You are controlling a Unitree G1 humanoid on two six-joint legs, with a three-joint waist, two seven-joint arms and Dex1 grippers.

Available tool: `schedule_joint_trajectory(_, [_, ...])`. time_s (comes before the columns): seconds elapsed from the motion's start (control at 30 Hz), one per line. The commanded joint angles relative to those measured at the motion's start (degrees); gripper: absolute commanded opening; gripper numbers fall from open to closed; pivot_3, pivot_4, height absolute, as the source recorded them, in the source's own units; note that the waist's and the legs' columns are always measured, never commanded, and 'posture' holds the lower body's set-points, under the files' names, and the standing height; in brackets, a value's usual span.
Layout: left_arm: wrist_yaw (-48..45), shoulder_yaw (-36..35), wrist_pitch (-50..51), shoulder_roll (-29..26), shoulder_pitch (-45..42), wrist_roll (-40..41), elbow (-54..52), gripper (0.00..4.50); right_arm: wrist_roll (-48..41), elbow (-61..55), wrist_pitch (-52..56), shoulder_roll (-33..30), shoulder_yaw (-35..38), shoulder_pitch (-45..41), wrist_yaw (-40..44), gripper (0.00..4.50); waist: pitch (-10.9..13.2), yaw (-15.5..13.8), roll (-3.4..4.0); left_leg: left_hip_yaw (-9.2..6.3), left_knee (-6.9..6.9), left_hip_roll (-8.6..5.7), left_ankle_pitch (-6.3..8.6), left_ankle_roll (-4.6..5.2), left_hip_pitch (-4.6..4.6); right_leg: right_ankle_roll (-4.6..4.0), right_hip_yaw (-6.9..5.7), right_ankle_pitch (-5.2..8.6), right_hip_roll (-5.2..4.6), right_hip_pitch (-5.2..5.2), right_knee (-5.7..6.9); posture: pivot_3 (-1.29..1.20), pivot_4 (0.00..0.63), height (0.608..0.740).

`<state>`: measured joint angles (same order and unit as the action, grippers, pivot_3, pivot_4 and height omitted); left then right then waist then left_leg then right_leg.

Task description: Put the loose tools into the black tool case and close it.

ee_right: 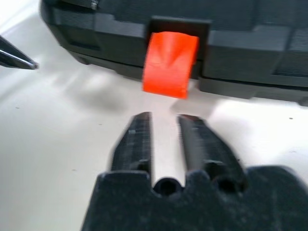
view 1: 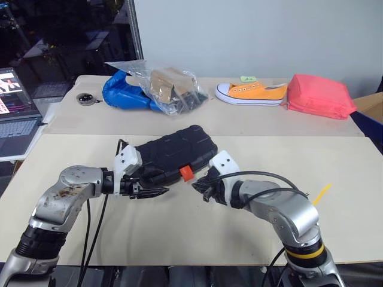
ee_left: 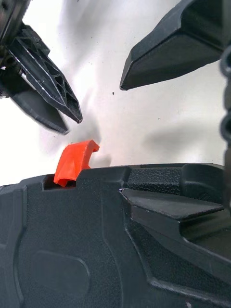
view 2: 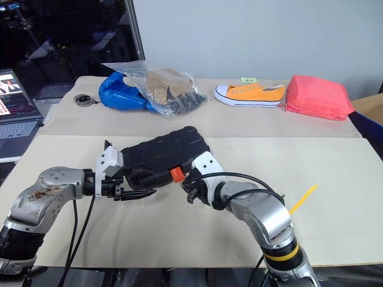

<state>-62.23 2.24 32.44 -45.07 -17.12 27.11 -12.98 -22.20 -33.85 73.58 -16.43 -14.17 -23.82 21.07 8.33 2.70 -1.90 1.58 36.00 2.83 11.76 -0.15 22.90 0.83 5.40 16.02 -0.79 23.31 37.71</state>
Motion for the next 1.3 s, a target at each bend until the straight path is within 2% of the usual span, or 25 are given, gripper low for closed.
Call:
schedule_joint_trajectory(0.03, [0.5, -0.1, -0.1, 0.1, 0.9, -0.1, -1.1, 3.51, -0.1, 2.1, -1.6, 2.8, 0.6, -2.6, -1.2, 0.03, 0.0, 0.0, 0.00, 0.00, 0.01, 0.00, 0.00, 0.00, -0.01, 0.00, 0.01, 0.00, 0.00, 0.00, 0.00, 0.00, 0.150, 0.740])
schedule_joint_trajectory(0.17, [0.8, -0.7, -0.2, -0.2, 1.6, 0.0, -1.5, 3.51, 1.7, 7.4, -4.5, 4.8, -1.1, -4.3, -2.3, 0.03, 0.0, 0.0, 0.00, 0.01, 0.01, 0.00, 0.00, 0.00, 0.00, -0.04, 0.01, -0.03, 0.00, 0.00, -0.02, 0.00, 0.150, 0.740])
schedule_joint_trajectory(0.47, [1.7, -1.5, 0.1, -0.2, 3.0, 0.1, -2.6, 3.51, 5.8, 16.0, -13.9, 4.7, -5.3, -6.9, -1.2, 0.03, 0.0, 0.5, 0.00, 0.03, -0.02, 0.01, 0.00, 0.00, 0.01, -0.25, 0.02, -0.15, 0.00, 0.02, -0.02, 0.00, 0.150, 0.740])
schedule_joint_trajectory(0.8, [2.5, -1.8, 0.1, 0.1, 3.9, 0.2, -3.1, 3.51, 4.8, 15.9, -16.2, 6.2, -2.4, -7.4, 1.0, 0.03, 0.0, 1.2, 0.00, 0.01, -0.01, 0.01, 0.00, 0.00, 0.00, -0.24, 0.02, -0.15, 0.00, 0.02, 0.03, 0.00, 0.150, 0.740])
schedule_joint_trajectory(1.1, [2.7, -1.0, -0.4, 0.5, 4.0, -0.4, -2.7, 3.51, 5.1, 20.8, -16.8, 8.8, -0.8, -10.3, 1.5, 0.03, 0.0, 1.5, 0.00, 0.01, -0.01, 0.04, 0.00, 0.00, -0.08, -0.24, 0.07, -0.14, 0.07, 0.03, 0.17, 0.00, 0.150, 0.740])
schedule_joint_trajectory(1.3, [3.5, -1.1, -0.6, 0.7, 4.3, -0.6, -2.6, 3.51, 3.5, 17.2, -17.6, 5.8, 0.7, -7.8, 4.7, 0.03, 0.0, 1.3, 0.00, -0.02, -0.01, 0.10, 0.00, 0.00, -0.10, -0.23, 0.08, -0.13, 0.16, 0.04, 0.22, 0.00, 0.150, 0.740])
